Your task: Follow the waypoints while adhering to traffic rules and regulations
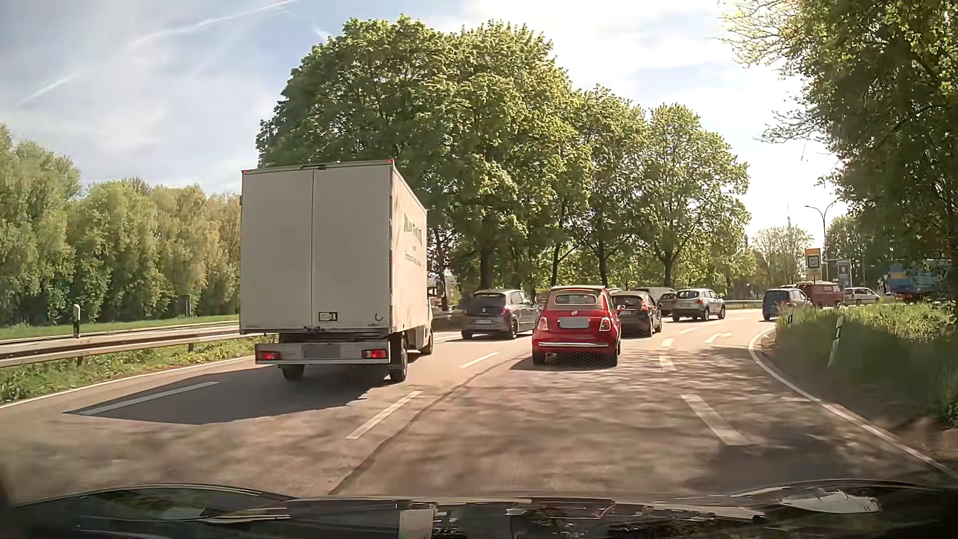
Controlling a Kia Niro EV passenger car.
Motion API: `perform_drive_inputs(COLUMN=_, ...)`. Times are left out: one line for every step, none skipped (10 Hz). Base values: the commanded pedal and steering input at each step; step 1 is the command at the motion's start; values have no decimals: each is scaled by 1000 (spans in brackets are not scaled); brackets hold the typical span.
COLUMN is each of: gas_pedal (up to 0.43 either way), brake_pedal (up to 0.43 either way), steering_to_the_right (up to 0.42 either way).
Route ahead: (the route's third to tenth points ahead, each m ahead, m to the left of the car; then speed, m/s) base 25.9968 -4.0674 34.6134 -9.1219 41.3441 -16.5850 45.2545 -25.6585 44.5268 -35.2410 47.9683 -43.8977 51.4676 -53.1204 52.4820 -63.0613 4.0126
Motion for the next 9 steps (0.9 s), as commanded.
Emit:
perform_drive_inputs(gas_pedal=150, brake_pedal=0, steering_to_the_right=66)
perform_drive_inputs(gas_pedal=150, brake_pedal=0, steering_to_the_right=66)
perform_drive_inputs(gas_pedal=150, brake_pedal=0, steering_to_the_right=67)
perform_drive_inputs(gas_pedal=150, brake_pedal=0, steering_to_the_right=67)
perform_drive_inputs(gas_pedal=150, brake_pedal=0, steering_to_the_right=68)
perform_drive_inputs(gas_pedal=150, brake_pedal=0, steering_to_the_right=68)
perform_drive_inputs(gas_pedal=150, brake_pedal=0, steering_to_the_right=69)
perform_drive_inputs(gas_pedal=150, brake_pedal=0, steering_to_the_right=72)
perform_drive_inputs(gas_pedal=150, brake_pedal=0, steering_to_the_right=72)
